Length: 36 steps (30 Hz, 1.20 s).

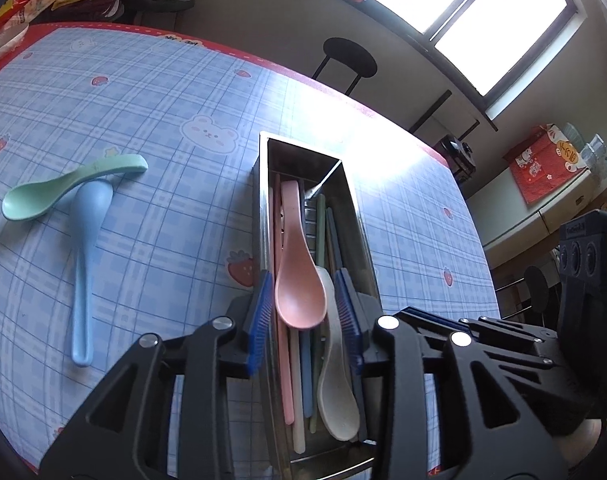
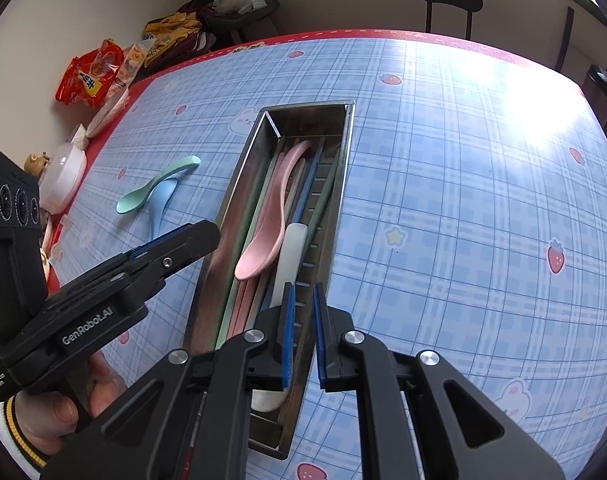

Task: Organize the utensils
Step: 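Lower both chopsticks into the steel rack and open both tools, then move both open tools over the teal and blue spoons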

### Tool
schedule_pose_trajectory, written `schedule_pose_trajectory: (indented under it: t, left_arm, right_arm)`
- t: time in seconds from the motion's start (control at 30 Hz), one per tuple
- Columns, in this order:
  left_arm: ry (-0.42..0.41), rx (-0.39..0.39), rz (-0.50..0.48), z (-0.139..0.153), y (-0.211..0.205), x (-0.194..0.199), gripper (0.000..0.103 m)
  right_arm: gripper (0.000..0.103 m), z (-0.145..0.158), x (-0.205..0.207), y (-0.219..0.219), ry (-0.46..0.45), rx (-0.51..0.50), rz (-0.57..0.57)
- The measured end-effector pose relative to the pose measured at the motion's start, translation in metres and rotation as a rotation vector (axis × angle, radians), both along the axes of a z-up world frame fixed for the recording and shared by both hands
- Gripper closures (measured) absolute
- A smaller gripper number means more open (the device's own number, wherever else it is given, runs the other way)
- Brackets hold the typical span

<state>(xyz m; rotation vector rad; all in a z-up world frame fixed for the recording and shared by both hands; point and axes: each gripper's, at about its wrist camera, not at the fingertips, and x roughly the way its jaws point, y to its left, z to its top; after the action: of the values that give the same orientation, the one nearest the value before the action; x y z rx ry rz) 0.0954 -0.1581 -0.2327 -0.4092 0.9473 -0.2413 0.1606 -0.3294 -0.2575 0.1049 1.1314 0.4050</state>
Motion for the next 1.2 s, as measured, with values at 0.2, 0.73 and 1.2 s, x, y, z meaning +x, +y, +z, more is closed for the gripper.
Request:
schedule_pose_trajectory:
  t: [0.2,0.73,1.2]
  left_arm:
    - [-0.034,0.098,-0.055,0.018,0.029,-0.017,0.042]
    - [-0.009,0.302,-0.092,0.033,0.157,-0.025,0.006]
    - [-0.006,0.365,-0.168,0.037,0.237,0.001,0.006]
  right_arm:
    - [0.069,0.010,-0.010,-0.007,-0.035,0.066,-0.060]
    - [0.006,0.017,-0.034,0.059,-0.038,0.069,-0.150]
    - [0.006,0.011,-0.016,0.162,-0.056,0.019,-0.087]
